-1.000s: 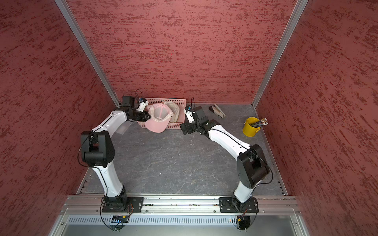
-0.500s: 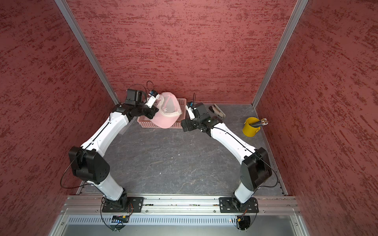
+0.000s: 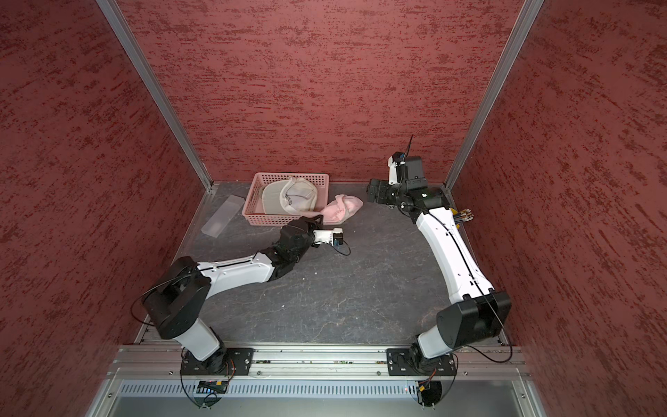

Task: Turn the baseball cap inside out
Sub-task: Pick up the baseball cap from the basket, then turn over the baseball cap.

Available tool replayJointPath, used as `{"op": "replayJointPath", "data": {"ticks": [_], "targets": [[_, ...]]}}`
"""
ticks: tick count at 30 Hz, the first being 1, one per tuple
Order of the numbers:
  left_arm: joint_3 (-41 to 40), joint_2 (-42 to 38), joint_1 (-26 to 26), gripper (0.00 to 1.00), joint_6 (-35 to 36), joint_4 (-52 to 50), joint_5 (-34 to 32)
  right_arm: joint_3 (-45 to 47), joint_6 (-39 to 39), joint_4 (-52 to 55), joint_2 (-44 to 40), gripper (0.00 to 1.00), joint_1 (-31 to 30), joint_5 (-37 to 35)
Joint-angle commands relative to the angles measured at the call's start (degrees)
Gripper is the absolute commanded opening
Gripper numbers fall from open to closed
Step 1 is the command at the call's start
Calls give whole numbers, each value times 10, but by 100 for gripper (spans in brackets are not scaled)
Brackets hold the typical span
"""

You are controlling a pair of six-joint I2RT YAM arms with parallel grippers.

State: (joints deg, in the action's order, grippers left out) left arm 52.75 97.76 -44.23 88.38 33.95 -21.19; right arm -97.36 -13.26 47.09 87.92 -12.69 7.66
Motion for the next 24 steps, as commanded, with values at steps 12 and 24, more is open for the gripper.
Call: {"op": "replayJointPath", "data": {"ticks": [12,24], "targets": [[-15,93,-49,0,233,302,-64,-154,56,184,134,93,-124,-78],[-9,92,-36,0,172,311,-129,-7,-29,76,111,39,-62,-77]]}}
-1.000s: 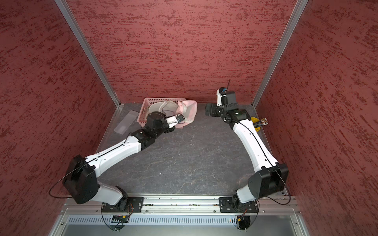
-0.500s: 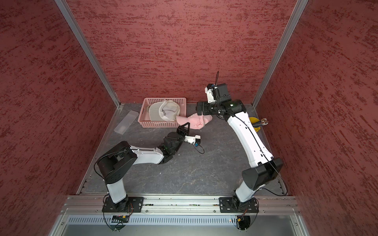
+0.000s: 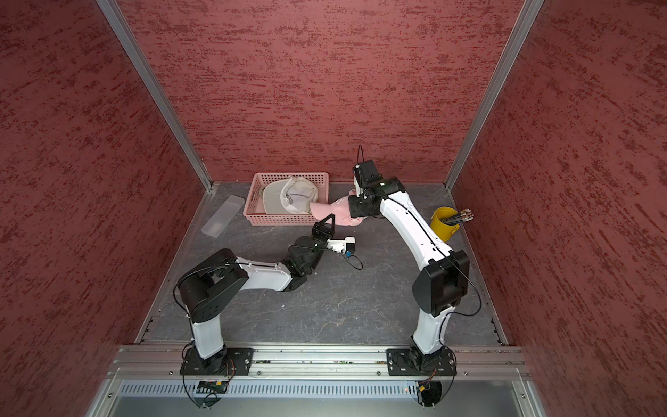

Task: Turn the baseball cap inside out
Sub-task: Turn over the baseball cap.

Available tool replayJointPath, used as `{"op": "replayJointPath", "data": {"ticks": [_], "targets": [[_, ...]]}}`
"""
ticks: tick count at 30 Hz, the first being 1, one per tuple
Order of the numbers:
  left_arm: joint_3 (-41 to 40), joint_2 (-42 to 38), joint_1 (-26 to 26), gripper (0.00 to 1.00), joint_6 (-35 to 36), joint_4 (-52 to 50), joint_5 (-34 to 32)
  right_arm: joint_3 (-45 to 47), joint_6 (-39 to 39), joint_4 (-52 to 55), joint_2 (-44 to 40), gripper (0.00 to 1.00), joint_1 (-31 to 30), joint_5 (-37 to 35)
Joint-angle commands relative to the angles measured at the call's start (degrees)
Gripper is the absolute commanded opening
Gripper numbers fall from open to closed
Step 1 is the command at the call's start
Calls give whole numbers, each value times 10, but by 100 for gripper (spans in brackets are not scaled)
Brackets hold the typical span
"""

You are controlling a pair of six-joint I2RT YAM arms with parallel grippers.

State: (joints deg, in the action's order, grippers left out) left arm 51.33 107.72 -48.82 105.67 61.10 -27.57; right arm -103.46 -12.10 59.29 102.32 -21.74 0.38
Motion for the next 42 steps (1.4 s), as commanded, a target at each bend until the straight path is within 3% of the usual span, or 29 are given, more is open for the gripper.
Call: {"op": "replayJointPath", "data": {"ticks": [1,7,11,15,20,27,30,36,39,42], "targets": [[4,-14,12,0,-20,30,-75,93,-61,-82,-51,36,43,16],[-28,-87,13,0,-163,-71,-105,345,-202,-354,-143,43,103,153],[-67,-133,-2,0,-216,-140,-96,402,-239,-426,-116,44,103,225],[-119,-141,-29,0,-206,-121,-96,378,-196,-374,-95,56,99,241],[-163,-116,-34,0,-168,-26,-100,321,-122,-292,-155,70,98,209],[-169,-68,-54,0,-72,129,-75,211,-37,-177,-122,76,99,232],[-171,-53,-63,0,-41,182,-64,179,-27,-158,-80,75,99,244],[-166,-58,-73,0,-29,178,-57,136,-22,-152,-18,69,98,256],[-169,-66,-74,0,-28,174,-55,127,-15,-147,-1,58,99,251],[-173,-71,-77,0,-31,176,-55,135,-19,-154,2,35,99,242]]}}
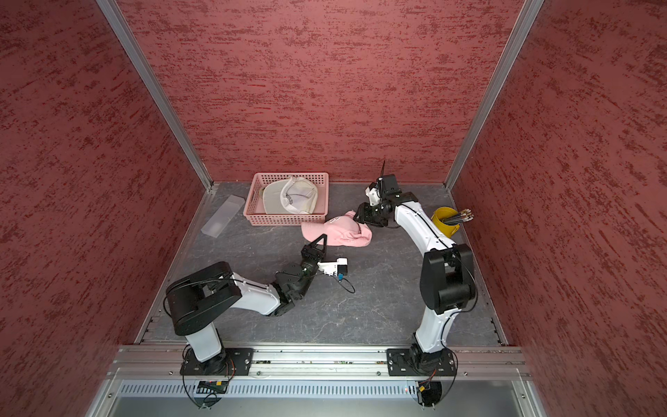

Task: Turn the baseball cap inside out
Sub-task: Turn over the baseball cap.

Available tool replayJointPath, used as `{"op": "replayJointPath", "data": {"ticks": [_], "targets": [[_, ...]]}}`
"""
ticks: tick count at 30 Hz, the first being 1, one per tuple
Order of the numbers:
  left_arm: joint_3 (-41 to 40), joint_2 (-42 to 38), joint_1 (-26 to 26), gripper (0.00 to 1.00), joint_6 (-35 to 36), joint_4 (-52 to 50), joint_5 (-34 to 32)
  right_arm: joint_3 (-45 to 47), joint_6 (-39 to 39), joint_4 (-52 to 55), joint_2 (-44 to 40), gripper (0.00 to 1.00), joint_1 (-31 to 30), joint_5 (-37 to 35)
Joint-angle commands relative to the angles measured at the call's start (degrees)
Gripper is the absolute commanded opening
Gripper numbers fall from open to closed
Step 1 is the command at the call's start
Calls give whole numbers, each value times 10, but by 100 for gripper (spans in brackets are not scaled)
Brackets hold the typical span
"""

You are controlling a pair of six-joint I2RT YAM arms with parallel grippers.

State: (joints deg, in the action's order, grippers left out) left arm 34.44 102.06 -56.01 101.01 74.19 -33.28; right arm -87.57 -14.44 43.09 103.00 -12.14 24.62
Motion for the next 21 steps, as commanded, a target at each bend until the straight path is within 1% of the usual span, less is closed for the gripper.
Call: {"op": "replayJointPath", "data": {"ticks": [1,2,6,11,14,17,20,21], "targets": [[-4,-17,-5,0,9,46,0,-20,2,7,-3,28,3,-5],[-4,-19,-5,0,3,44,-3,-14,0,4,-2,25,3,-8],[-4,-39,-4,0,-30,40,-11,33,-16,-18,-4,19,17,-20],[-12,-106,-5,0,-87,-11,-13,112,-38,-70,-21,22,41,1],[-12,-163,1,0,-155,-81,-20,138,-37,-79,-23,25,45,10],[8,-217,18,0,-249,-225,-32,166,-41,-99,-45,32,44,47],[47,-254,30,0,-354,-422,-16,186,-40,-122,-99,46,38,66],[69,-260,34,0,-396,-513,-3,187,-37,-125,-121,52,37,65]]}}
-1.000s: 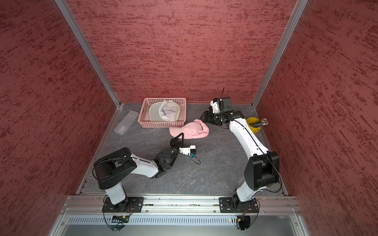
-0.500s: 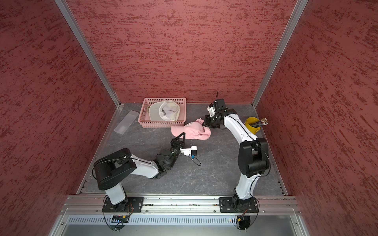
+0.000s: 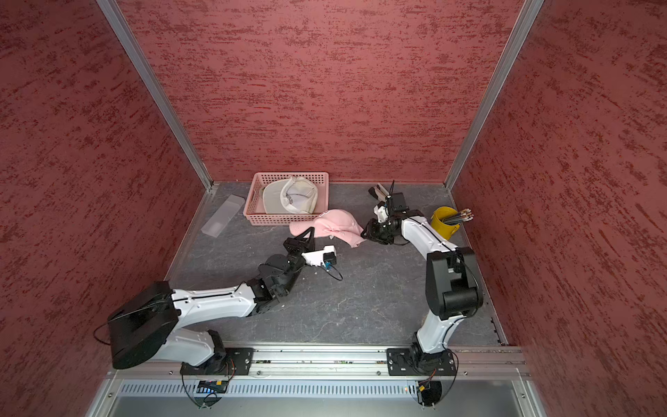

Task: Turn the baseball cap inside out
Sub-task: Turn over the baseball cap.

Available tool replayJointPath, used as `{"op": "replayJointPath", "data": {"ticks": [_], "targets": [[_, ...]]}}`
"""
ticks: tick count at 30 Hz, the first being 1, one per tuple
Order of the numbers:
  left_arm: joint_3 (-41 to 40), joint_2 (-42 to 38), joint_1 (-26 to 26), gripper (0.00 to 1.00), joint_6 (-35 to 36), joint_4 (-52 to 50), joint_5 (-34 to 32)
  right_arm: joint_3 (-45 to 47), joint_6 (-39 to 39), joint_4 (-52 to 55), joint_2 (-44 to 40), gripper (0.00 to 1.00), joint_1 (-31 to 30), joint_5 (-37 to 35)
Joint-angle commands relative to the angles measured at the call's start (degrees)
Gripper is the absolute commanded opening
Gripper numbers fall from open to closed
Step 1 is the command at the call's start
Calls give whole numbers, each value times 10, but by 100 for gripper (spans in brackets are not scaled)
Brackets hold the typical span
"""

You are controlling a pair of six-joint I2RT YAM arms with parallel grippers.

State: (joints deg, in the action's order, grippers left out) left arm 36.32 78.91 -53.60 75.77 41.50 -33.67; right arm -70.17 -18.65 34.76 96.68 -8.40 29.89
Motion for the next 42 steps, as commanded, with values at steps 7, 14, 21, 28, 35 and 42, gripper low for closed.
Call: {"op": "replayJointPath", "data": {"ticks": [7,14,21,28,35,42], "targets": [[196,-26,41,0,-389,-583,116,6,80,-50,-195,69,-1,-22],[326,-4,104,0,-512,-828,273,26,155,-78,-229,73,-11,56],[407,42,142,0,-563,-942,335,71,243,-98,-281,81,-92,40],[417,47,144,0,-566,-949,359,66,275,-101,-235,89,-154,-50],[423,42,154,0,-581,-958,374,61,312,-77,-190,87,-183,-78],[434,43,155,0,-587,-959,386,75,308,-92,-163,87,-206,-119]]}}
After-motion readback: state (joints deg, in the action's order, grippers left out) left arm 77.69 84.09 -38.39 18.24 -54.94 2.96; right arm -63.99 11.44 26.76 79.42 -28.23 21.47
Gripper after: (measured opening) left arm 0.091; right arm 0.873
